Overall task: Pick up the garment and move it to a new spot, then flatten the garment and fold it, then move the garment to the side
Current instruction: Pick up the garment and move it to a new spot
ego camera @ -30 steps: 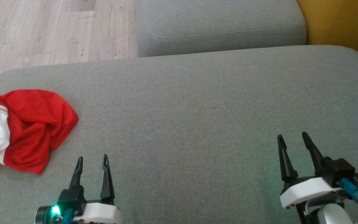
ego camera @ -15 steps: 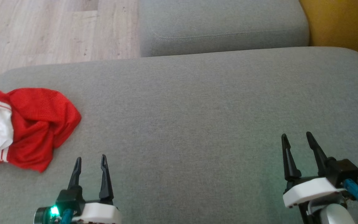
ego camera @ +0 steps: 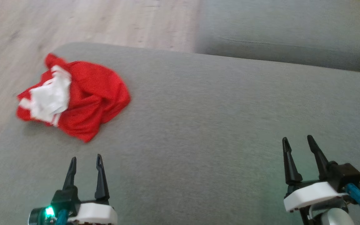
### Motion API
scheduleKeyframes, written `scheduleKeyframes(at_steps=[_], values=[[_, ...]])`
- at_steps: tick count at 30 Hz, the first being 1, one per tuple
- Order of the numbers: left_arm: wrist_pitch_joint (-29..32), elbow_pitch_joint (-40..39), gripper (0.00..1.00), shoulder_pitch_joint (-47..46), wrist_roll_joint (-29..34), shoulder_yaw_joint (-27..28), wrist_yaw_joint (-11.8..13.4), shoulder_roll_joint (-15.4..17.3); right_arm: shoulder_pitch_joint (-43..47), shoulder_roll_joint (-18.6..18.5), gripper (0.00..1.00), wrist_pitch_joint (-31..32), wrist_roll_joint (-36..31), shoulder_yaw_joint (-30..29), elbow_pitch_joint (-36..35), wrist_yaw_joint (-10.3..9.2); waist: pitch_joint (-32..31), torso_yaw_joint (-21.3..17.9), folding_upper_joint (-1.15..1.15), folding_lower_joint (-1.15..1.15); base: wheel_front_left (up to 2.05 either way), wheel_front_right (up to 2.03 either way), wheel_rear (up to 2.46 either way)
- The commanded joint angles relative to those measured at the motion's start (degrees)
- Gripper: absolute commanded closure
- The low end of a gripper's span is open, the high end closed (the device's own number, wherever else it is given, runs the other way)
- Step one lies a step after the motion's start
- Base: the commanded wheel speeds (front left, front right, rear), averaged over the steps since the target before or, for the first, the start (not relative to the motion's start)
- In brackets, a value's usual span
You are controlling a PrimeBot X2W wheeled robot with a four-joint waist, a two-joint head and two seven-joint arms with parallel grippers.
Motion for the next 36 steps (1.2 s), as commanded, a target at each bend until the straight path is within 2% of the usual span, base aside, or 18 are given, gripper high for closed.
scheduleKeyframes(at_steps=[1, 9, 17, 21, 24, 28, 31, 36], values=[[-0.25, -2.16, 0.00, -2.01, -0.21, 1.96, 0.33, 0.91, -1.76, -0.54, 0.00, -0.69, 0.38, 1.78, -1.98, 0.44, 0.10, 5.25, 0.00, 0.00, 0.00, 0.00, 0.00], [0.39, -3.28, 0.00, -1.04, -0.64, 2.21, 0.75, 1.83, -2.36, -0.54, 0.00, -0.97, 1.00, 3.19, -1.29, 0.44, -0.05, 12.51, 0.00, 0.00, 0.00, 0.00, 0.00], [0.90, -4.49, 0.00, 0.00, -1.06, 2.47, 1.15, 2.57, -2.54, -0.54, 0.00, -1.36, 1.44, 3.91, -0.34, 0.44, -0.40, 13.92, 0.00, 0.00, 0.00, 0.00, 0.00], [1.70, -5.12, 0.00, -0.08, -1.62, 2.51, 1.21, 2.64, -2.52, -0.54, 0.00, -1.51, 1.47, 4.07, -0.12, 0.44, -0.26, 13.42, 0.00, 0.00, 0.00, 0.00, 0.00], [3.80, -5.72, 0.00, -2.32, -3.71, 2.98, -0.13, 2.62, -2.73, -0.54, 0.00, -1.43, 1.41, 3.88, -0.33, 0.44, 0.35, 12.80, 0.00, 0.00, 0.00, 0.00, 0.00], [11.40, -6.67, 0.00, -11.68, -9.06, 5.34, -3.70, 4.64, -3.48, -0.54, 0.00, -1.03, 0.95, 3.70, -1.39, 0.44, 2.38, 11.01, 0.00, 0.00, 0.00, 0.00, 0.00], [16.99, -4.59, 0.00, -18.73, -12.32, 7.29, -6.17, 7.64, -4.30, -0.54, 0.00, -0.51, 0.41, 4.28, -2.31, 0.44, 4.26, 8.74, 0.00, 0.00, 0.00, 0.00, 0.00], [26.09, 1.08, 0.00, -29.67, -18.86, 11.52, -8.25, 11.51, -5.78, -0.54, 0.00, 0.37, -0.53, 4.76, -4.27, 0.44, 8.34, 4.04, 0.00, 0.00, 0.00, 0.00, 0.00]])
